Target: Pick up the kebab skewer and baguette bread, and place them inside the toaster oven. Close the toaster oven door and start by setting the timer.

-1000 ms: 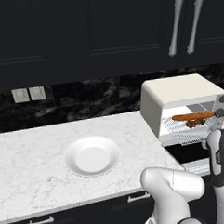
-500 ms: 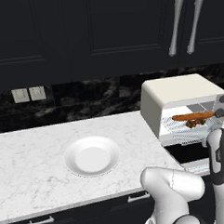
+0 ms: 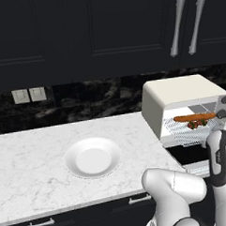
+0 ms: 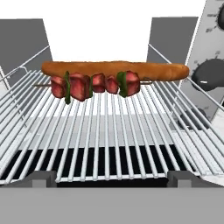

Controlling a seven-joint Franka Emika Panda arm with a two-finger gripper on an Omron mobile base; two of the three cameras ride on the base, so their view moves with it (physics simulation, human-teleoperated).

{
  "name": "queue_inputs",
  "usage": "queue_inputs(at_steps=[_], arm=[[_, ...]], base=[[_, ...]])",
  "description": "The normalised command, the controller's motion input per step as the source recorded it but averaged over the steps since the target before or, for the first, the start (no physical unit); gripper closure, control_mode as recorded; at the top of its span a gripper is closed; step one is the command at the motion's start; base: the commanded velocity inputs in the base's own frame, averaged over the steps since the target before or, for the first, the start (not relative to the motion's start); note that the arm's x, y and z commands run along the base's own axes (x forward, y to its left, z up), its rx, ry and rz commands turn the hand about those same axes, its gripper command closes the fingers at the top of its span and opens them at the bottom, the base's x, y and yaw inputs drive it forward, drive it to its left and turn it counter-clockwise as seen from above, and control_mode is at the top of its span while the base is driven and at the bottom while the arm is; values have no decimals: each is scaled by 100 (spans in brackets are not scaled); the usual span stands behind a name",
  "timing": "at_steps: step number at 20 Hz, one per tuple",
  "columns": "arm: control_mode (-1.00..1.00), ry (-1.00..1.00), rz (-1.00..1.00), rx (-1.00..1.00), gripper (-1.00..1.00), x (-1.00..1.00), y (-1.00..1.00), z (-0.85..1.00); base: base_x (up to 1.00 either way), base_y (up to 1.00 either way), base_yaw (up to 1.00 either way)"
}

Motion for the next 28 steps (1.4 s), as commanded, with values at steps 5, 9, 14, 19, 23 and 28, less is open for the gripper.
queue_inputs(at_steps=[5,9,14,19,23,28], arm=[[-100,-1,0,0,-100,6,3,-1],[-100,0,0,0,-100,2,0,-9],[-100,0,0,0,-100,2,0,-12],[-100,0,0,0,-100,13,0,0],[-100,0,0,0,-100,11,1,0],[-100,-4,0,0,-100,10,3,0]], base=[[0,0,0],[0,0,0],[0,0,0],[0,0,0],[0,0,0],[0,0,0]])
